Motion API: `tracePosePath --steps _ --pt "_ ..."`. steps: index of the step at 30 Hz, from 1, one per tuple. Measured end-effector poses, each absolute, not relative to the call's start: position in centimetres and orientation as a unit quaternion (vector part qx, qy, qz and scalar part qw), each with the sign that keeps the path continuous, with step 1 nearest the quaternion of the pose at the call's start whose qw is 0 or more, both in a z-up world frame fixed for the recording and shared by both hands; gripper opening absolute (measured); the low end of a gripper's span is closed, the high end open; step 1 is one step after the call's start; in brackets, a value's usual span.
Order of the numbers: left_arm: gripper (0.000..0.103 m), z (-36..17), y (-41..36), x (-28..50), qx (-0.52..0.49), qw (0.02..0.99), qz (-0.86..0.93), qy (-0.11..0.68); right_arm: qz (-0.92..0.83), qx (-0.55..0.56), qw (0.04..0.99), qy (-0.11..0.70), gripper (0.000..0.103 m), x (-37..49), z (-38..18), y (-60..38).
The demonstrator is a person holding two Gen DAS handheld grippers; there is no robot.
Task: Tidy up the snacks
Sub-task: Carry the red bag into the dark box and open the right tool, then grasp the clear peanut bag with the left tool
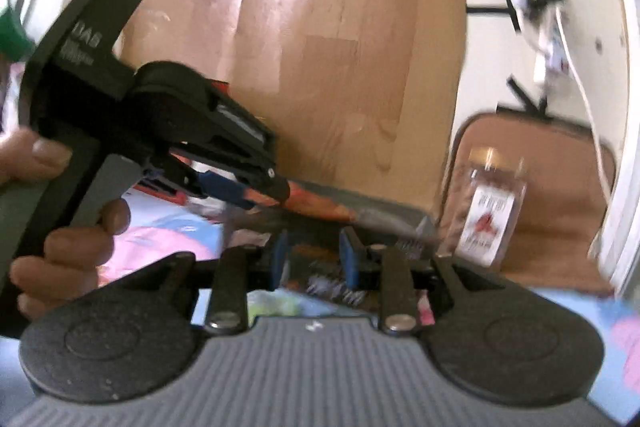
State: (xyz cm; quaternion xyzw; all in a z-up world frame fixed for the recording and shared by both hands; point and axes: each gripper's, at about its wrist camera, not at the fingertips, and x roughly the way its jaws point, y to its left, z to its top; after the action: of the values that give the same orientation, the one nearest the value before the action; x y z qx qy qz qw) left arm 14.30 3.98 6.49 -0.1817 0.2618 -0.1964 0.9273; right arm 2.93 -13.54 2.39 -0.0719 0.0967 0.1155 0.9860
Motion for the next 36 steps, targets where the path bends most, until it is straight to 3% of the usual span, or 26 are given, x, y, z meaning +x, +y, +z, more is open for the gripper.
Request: tracePosePath --steps 13,16,20,24,28,29,33,36 --pt "0.029 3.9 13.5 6.3 -0.168 0.94 -0.107 0.277 0.213 -0.047 0.96 0.175 0.032 0.3 1.0 -10.3" --pt "0.035 2.6 15.2 6.2 -0.202 0.926 -0.111 0.301 0.231 -0.033 0.948 0.216 0.032 1.4 0.6 -9.5" --pt "0.047 1.9 15.7 6.4 -0.23 0.911 -0.142 0.313 0.243 0.001 0.937 0.253 0.045 2.5 0.4 -9.0" --pt "0.059 1.1 14.2 7.0 -0.23 0.899 -0.172 0.331 0.249 0.009 0.926 0.284 0.046 3.6 -0.3 -8.0" --pt "0.056 0.5 12.9 6.6 -0.216 0.904 -0.166 0.328 0.26 0.014 0.919 0.296 0.05 4.2 -0.4 -7.5" --pt "0.051 0.5 12.5 6.5 -0.212 0.906 -0.165 0.328 0.267 0.009 0.917 0.297 0.043 4.2 -0.4 -7.3" --pt "0.039 0.7 11.9 5.5 -0.216 0.904 -0.172 0.328 0.254 -0.009 0.926 0.28 0.033 3.2 -0.3 -7.3" --pt "0.037 0.7 11.0 4.4 -0.226 0.894 -0.19 0.336 0.245 -0.011 0.932 0.266 0.03 1.5 -0.1 -8.4"
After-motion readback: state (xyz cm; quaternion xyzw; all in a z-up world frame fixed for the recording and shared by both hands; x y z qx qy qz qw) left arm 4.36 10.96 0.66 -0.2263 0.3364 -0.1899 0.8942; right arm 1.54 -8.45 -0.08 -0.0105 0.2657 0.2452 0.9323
